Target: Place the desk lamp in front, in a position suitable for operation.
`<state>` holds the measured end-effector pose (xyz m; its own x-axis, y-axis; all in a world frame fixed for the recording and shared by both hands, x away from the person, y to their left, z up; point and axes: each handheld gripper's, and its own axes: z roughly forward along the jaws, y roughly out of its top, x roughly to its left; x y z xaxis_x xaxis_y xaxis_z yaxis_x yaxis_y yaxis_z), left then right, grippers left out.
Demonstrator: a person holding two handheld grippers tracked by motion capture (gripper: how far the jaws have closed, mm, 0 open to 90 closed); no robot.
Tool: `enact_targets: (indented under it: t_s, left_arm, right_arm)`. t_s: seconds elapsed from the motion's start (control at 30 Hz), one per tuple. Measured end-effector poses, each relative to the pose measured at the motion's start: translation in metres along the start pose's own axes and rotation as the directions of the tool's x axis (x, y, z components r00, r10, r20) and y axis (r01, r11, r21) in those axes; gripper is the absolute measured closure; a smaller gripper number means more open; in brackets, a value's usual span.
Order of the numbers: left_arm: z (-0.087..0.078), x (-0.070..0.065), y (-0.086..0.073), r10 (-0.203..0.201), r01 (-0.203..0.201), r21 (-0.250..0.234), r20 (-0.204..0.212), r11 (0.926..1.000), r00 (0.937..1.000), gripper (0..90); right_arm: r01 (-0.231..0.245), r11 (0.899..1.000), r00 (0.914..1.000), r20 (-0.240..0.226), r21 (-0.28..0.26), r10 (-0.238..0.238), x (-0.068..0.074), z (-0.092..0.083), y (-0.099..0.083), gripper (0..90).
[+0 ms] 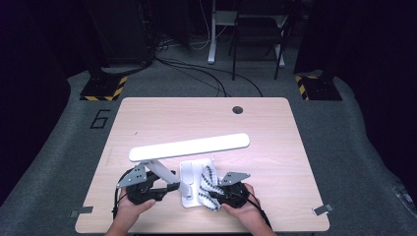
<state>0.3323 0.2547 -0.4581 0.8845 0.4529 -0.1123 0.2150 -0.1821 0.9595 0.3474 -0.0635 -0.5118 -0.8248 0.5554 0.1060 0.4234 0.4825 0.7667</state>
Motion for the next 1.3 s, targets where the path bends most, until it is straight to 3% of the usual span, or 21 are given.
enact_targets:
  t_s: [0.27,0.37,0.4,0.43,0.47,0.5,0.73,0.83,0.93,1.1,1.3]
  left_arm:
    - [0.000,0.000,0.000,-0.002,0.002,0.000,0.000,1.0000,1.0000,53.2]
    - [0.000,0.000,0.000,-0.001,0.001,0.005,0.005,1.0000,1.0000,53.1]
    - [0.001,-0.001,0.000,-0.002,0.002,-0.002,0.005,1.0000,1.0000,53.1]
    - [0.001,-0.001,0.001,0.002,-0.002,0.004,0.005,1.0000,1.0000,53.1]
    - [0.001,-0.001,0.002,0.004,-0.004,0.009,0.006,0.9999,1.0000,53.1]
    - [0.000,-0.002,0.002,0.007,-0.007,0.021,0.004,0.9998,1.0000,53.1]
    - [0.002,-0.003,0.002,0.013,-0.013,0.022,0.037,0.9997,0.9993,53.1]
    - [0.002,-0.003,0.002,0.016,-0.017,0.025,0.040,0.9995,0.9991,53.1]
    - [0.002,-0.003,0.002,0.017,-0.018,0.024,0.048,0.9996,0.9987,53.1]
    - [0.002,-0.002,0.002,0.016,-0.017,0.020,0.047,0.9997,0.9988,53.1]
    - [0.002,-0.002,0.002,0.015,-0.015,0.020,0.041,0.9997,0.9990,53.1]
  right_arm:
    - [-0.030,0.999,0.9994,0.015,-0.012,0.030,-0.004,-0.005,-0.005,71.9]
    - [-0.012,1.000,0.9995,0.030,0.002,0.012,-0.005,-0.009,-0.006,71.8]
    - [-0.015,1.000,0.9985,0.053,0.005,0.015,-0.004,-0.011,-0.006,71.9]
    - [0.017,1.000,0.9959,0.089,0.011,-0.018,-0.004,-0.013,-0.005,72.0]
    - [0.019,1.000,0.9953,0.095,0.009,-0.020,-0.004,-0.015,-0.003,72.0]
    - [0.007,1.000,0.9965,0.083,-0.005,-0.007,-0.004,-0.017,-0.001,72.0]
    - [0.052,0.998,0.9974,0.053,-0.045,-0.050,0.009,-0.019,0.022,71.9]
    - [0.065,0.996,0.9971,0.044,-0.065,-0.062,0.012,-0.010,0.031,71.9]
    - [0.057,0.996,0.9974,0.047,-0.062,-0.054,0.011,0.004,0.038,71.9]
    - [0.058,0.997,0.9983,0.014,-0.051,-0.057,0.008,0.025,0.044,71.8]
    - [0.044,0.998,0.9990,-0.010,-0.046,-0.044,0.009,0.038,0.049,71.6]
